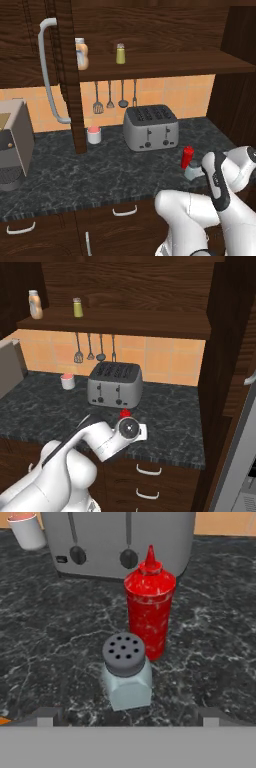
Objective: Put the shaker and condiment bottle from the counter next to their counterparts in the cabinet.
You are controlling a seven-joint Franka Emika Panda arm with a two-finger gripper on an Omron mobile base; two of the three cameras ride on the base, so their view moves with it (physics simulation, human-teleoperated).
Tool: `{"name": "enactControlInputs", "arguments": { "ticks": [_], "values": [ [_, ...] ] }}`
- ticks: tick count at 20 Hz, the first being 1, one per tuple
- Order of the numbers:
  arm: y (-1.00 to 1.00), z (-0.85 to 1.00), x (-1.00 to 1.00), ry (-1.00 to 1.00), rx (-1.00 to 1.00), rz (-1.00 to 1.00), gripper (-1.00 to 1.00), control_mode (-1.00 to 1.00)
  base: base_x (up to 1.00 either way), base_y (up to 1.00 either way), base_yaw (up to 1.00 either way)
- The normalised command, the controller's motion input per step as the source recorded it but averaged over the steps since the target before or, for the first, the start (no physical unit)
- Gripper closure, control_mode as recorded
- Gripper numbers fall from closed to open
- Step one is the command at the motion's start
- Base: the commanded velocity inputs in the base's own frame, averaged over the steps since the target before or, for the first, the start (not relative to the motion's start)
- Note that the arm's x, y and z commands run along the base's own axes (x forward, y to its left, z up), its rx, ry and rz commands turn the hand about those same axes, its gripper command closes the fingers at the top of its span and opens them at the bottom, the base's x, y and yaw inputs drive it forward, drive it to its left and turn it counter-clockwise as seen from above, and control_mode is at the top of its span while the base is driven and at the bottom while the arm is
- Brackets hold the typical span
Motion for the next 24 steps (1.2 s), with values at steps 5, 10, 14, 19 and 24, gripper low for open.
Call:
{"name": "enactControlInputs", "arguments": {
  "ticks": [5,10,14,19,24],
  "values": [
    [0.12,-0.34,0.00,0.00,-0.01,0.00,-1.00,-1.00,0.00,0.00,0.00],
    [0.11,-0.03,0.07,0.00,0.00,0.00,-1.00,-1.00,0.00,0.00,0.00],
    [0.08,-0.05,0.21,0.00,0.00,0.00,-1.00,-1.00,0.00,0.00,0.00],
    [0.00,-0.32,0.27,0.00,0.00,0.00,-1.00,-1.00,0.00,0.00,0.00],
    [0.17,-0.23,0.01,0.00,0.00,0.00,-1.00,-1.00,0.00,0.00,0.00]
  ]
}}
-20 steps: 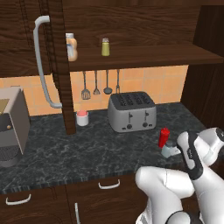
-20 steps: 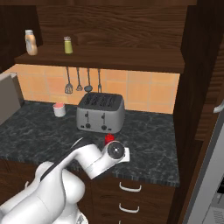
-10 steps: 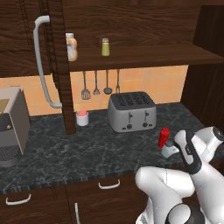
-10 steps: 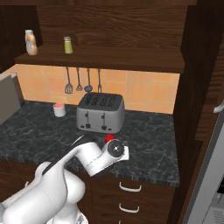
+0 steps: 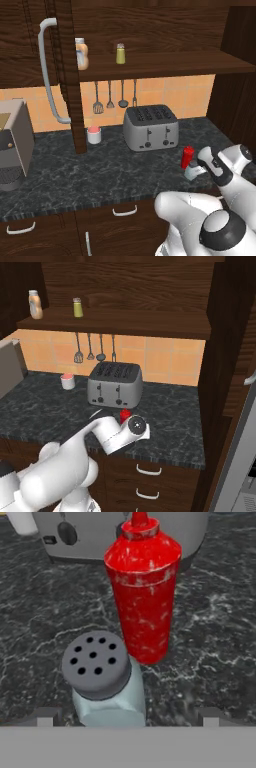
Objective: Put the shaker and condiment bottle from the counter next to their counterparts in the cabinet.
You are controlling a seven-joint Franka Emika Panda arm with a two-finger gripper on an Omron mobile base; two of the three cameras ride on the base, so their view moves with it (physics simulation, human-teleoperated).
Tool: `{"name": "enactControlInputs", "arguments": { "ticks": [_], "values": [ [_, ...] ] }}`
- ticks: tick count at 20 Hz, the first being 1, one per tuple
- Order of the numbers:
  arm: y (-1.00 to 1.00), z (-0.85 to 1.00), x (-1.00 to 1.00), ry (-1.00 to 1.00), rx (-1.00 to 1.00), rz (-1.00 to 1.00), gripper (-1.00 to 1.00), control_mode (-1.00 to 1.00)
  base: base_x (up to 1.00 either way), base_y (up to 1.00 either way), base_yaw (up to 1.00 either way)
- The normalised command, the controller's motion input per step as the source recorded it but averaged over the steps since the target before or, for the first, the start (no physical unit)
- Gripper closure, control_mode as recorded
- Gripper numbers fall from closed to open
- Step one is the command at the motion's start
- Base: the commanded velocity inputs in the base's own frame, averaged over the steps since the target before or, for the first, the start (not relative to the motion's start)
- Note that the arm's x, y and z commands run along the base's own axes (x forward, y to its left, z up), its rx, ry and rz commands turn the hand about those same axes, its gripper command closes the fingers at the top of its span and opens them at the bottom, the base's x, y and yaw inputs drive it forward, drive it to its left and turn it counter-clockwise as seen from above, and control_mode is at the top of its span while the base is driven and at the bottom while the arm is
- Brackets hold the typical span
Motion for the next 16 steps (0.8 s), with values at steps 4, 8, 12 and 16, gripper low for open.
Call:
{"name": "enactControlInputs", "arguments": {
  "ticks": [4,8,12,16],
  "values": [
    [0.44,-0.13,0.00,0.00,0.00,0.00,-1.00,-1.00,0.00,0.00,0.00],
    [0.17,-0.16,0.13,0.05,-0.02,0.00,1.00,-1.00,0.00,0.00,0.00],
    [-0.01,0.00,0.25,0.00,0.00,0.00,1.00,-1.00,0.00,0.00,0.00],
    [0.00,-0.02,-0.12,0.02,-0.06,0.00,1.00,-1.00,0.00,0.00,0.00]
  ]
}}
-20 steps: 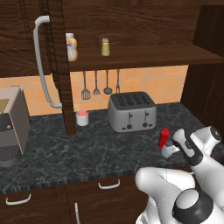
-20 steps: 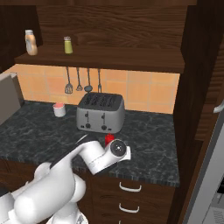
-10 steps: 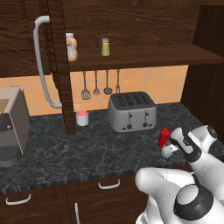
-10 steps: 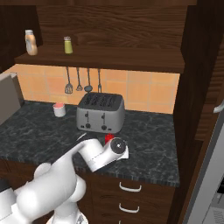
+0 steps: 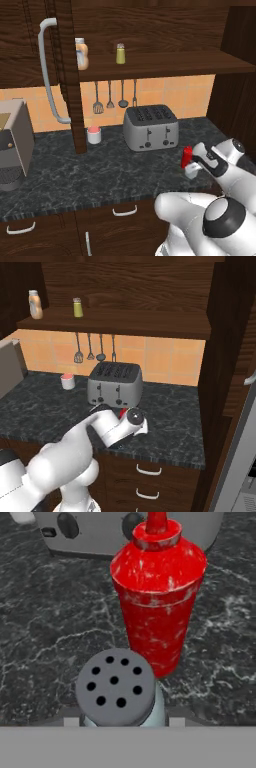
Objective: Put the shaker and condiment bottle from the counter next to their counterparts in the cabinet.
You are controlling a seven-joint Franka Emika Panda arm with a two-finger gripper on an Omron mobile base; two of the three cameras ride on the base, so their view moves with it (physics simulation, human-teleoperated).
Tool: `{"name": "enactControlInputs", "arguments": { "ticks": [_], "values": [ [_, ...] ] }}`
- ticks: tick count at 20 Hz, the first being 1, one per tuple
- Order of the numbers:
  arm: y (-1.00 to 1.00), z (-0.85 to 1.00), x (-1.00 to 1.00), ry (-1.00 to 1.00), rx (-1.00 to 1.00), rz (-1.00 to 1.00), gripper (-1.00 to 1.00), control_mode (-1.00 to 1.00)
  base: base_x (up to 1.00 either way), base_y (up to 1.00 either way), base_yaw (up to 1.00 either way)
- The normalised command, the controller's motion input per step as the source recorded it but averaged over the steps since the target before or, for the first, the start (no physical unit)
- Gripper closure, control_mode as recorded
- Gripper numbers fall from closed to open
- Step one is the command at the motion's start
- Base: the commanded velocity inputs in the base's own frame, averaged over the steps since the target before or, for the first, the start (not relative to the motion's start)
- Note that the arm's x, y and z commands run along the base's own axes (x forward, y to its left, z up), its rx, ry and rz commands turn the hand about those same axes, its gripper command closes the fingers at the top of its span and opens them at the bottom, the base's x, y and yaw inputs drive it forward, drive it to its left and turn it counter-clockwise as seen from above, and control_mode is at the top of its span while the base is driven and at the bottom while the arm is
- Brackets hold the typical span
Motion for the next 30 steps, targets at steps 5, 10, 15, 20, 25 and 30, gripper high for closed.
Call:
{"name": "enactControlInputs", "arguments": {
  "ticks": [5,10,15,20,25,30],
  "values": [
    [-0.09,0.01,-1.00,0.03,0.00,0.00,1.00,-1.00,0.00,0.00,0.00],
    [0.00,0.57,-0.98,-0.05,-0.02,0.00,1.00,-1.00,0.00,0.00,0.00],
    [0.01,1.00,-0.51,-0.16,-0.11,-0.05,1.00,-1.00,0.00,0.00,0.00],
    [0.16,1.00,-0.42,-0.15,-0.02,-0.01,1.00,-1.00,0.00,0.00,0.00],
    [0.17,1.00,-0.18,-0.02,0.00,0.00,1.00,-1.00,0.00,0.00,0.00],
    [0.37,1.00,-0.02,-0.04,0.00,0.00,1.00,-1.00,0.00,0.00,0.00]
  ]
}}
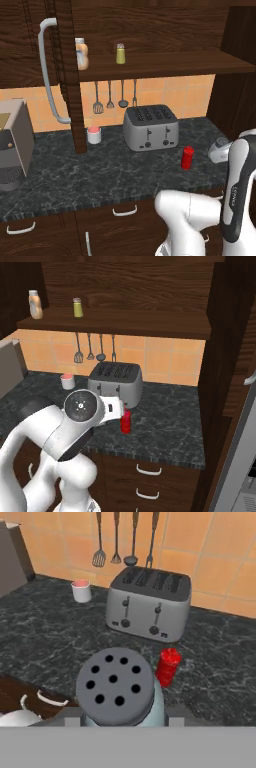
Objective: Put the shaker and condiment bottle from the counter next to their counterparts in the cabinet.
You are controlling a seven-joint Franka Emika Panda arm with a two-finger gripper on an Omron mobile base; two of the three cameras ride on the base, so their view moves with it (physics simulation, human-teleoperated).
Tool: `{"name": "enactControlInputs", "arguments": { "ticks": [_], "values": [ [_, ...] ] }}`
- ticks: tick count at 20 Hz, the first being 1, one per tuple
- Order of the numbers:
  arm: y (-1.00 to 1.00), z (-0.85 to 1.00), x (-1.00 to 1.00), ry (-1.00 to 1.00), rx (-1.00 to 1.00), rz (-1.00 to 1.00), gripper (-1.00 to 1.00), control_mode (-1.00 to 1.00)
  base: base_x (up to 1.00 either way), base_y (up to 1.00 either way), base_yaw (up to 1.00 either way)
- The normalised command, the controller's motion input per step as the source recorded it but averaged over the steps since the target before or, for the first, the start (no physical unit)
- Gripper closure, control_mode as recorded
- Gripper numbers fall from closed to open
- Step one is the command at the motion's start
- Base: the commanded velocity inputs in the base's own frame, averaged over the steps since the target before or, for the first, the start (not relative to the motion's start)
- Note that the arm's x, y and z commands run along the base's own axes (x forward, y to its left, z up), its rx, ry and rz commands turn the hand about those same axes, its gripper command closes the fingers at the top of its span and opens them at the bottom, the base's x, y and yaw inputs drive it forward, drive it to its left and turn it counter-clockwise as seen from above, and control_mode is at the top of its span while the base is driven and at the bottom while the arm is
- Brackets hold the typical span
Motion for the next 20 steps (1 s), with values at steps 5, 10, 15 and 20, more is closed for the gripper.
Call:
{"name": "enactControlInputs", "arguments": {
  "ticks": [5,10,15,20],
  "values": [
    [0.29,1.00,0.00,-0.11,0.00,0.00,1.00,-1.00,0.00,0.00,0.00],
    [0.32,1.00,0.00,-0.16,0.00,0.00,1.00,-1.00,0.00,0.00,0.00],
    [0.28,1.00,0.13,-0.16,0.01,0.00,1.00,-1.00,0.00,0.00,0.00],
    [0.16,1.00,0.43,-0.01,0.08,0.02,1.00,-1.00,0.00,0.00,0.00]
  ]
}}
